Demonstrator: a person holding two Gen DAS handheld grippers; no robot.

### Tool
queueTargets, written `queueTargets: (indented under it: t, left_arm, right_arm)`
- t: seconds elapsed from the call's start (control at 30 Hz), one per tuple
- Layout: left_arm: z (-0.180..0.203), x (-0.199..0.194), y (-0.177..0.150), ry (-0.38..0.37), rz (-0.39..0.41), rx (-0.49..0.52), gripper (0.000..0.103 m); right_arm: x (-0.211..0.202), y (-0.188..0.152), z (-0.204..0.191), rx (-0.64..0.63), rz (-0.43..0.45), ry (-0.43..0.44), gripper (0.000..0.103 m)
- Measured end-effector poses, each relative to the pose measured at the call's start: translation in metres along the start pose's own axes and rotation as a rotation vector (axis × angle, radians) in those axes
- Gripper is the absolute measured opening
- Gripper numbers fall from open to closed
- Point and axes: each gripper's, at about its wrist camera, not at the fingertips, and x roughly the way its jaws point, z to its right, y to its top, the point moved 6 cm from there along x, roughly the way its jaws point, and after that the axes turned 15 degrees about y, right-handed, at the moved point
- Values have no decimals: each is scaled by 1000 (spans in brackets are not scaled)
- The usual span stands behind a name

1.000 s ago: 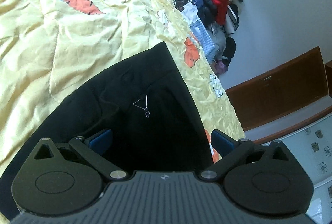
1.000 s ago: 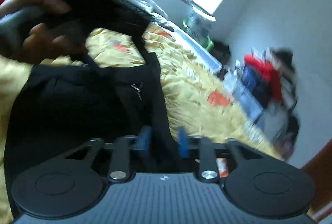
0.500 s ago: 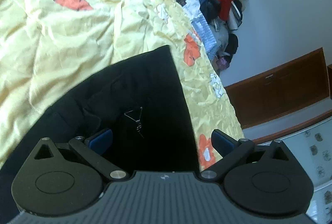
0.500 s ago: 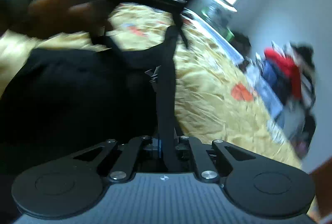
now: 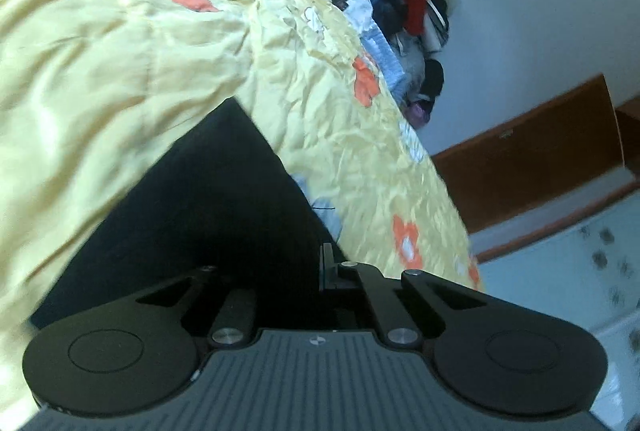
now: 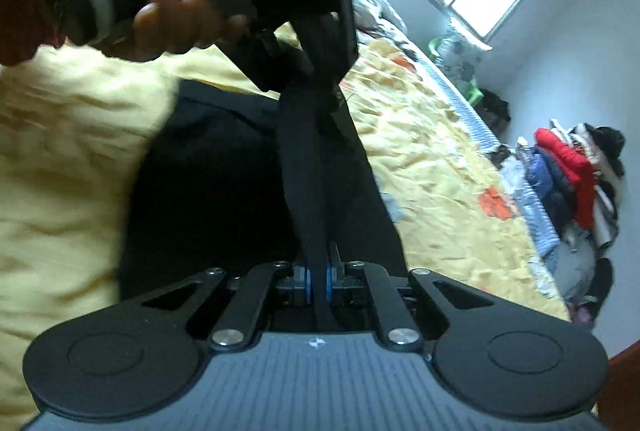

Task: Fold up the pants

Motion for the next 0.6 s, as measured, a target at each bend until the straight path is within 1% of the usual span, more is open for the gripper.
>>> queueTargets:
  t: [0.1,0.17,0.23,0.37,0.43,0.5,0.53,0.6]
  left_arm:
    - [-19,-13,-21,36,-16,50,5]
    - [-31,-14,-32,47,-45,47,5]
    - [-37,-12,-38,50,-56,37,5]
    - [-38,-18,-44,70,-26,71,6]
    - [-38,-12,-44,99,-18,89,26]
    - [-41,-11,-43,87,-16,77,28]
    - [-41,-13,-42,87,-11,85,30]
    - [-42,-19,-36,122,32,114,39]
  right_arm:
    - [-7,1,-27,-7,-3,56,7]
    - [-5,-2,-41,-9,-14,83,7]
    - [1,-7,-48,4,-29,103,7]
    - [0,-8,-52,44,-24,96,6]
    - [4,-12,-51,71,-27,98,7]
    - [2,-13,-50,79,-9,81,11]
    - [0,-12,-51,83,-17,68,13]
    - [-11,-12,-54,81,-15,72,13]
